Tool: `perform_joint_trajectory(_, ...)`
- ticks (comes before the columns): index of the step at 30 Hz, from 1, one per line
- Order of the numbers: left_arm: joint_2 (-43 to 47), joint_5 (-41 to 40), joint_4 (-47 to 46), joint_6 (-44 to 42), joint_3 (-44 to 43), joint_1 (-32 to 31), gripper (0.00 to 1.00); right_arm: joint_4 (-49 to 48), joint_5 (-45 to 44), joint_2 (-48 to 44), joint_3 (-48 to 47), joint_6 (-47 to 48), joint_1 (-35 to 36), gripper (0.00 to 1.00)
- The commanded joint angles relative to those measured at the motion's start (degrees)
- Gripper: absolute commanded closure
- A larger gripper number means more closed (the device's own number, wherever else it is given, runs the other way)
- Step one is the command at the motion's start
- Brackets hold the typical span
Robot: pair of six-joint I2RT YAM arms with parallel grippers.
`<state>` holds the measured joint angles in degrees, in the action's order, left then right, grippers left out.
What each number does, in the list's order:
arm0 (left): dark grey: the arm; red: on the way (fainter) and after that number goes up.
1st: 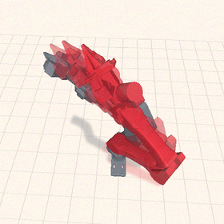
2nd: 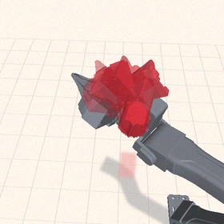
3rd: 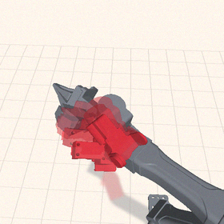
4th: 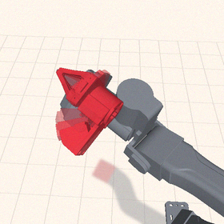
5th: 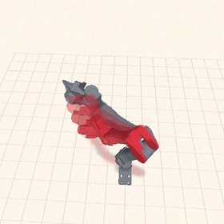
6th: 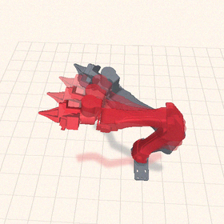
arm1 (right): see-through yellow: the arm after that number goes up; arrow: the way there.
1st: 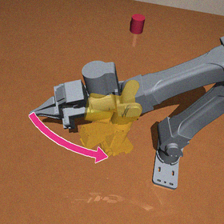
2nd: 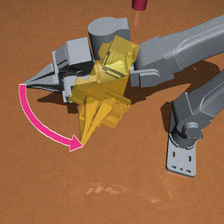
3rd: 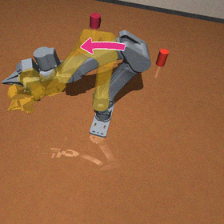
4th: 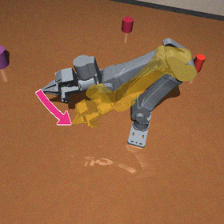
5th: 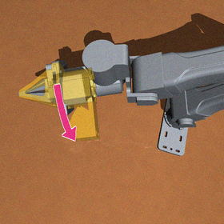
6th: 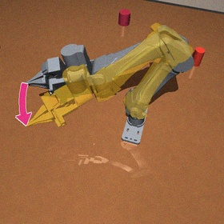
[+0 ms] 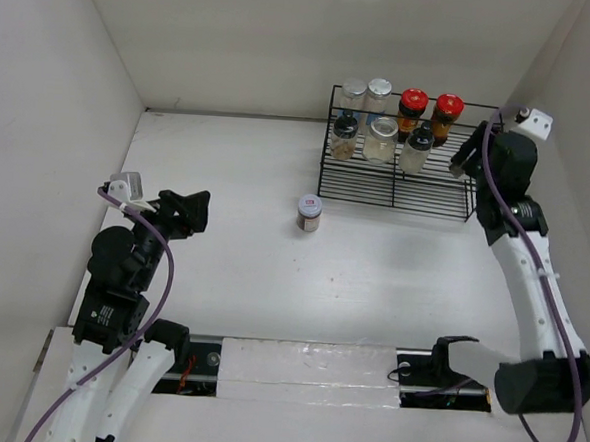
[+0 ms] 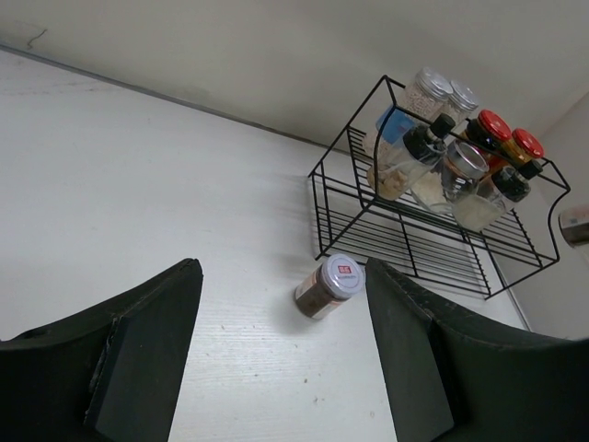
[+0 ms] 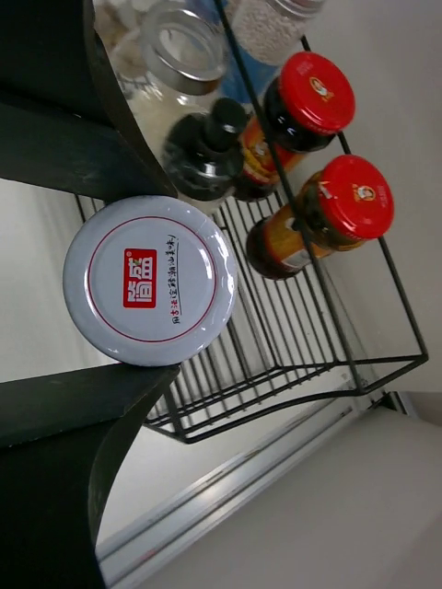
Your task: Organize the condiment bottles
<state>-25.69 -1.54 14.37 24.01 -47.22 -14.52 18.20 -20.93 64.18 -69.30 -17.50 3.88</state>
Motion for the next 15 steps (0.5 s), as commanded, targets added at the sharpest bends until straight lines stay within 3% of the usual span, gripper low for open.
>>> perform_joint_trajectory(1,-0.41,0.22,-2.77,-0.81,0.02,0.20,0.32,-5.98,5.71,7.41,-8.45,2.81,-2.64,0.57)
perform_joint_trajectory(5,-0.41,-0.30,-2.77,-0.81,0.02,0.20,0.32,-5.98,9.50,14.28,-13.83,3.35,-4.40,0.57)
perform_joint_trajectory(10,-0.41,-0.30,-2.77,-0.81,0.02,0.20,0.32,-7.99,10.73,18.69,-13.76,3.87,-4.41,0.56)
perform_joint_trajectory(15,-0.94,-0.30,-2.77,-0.81,0.02,0.20,0.32,-9.23,10.73,22.65,-13.14,3.26,-4.41,0.46)
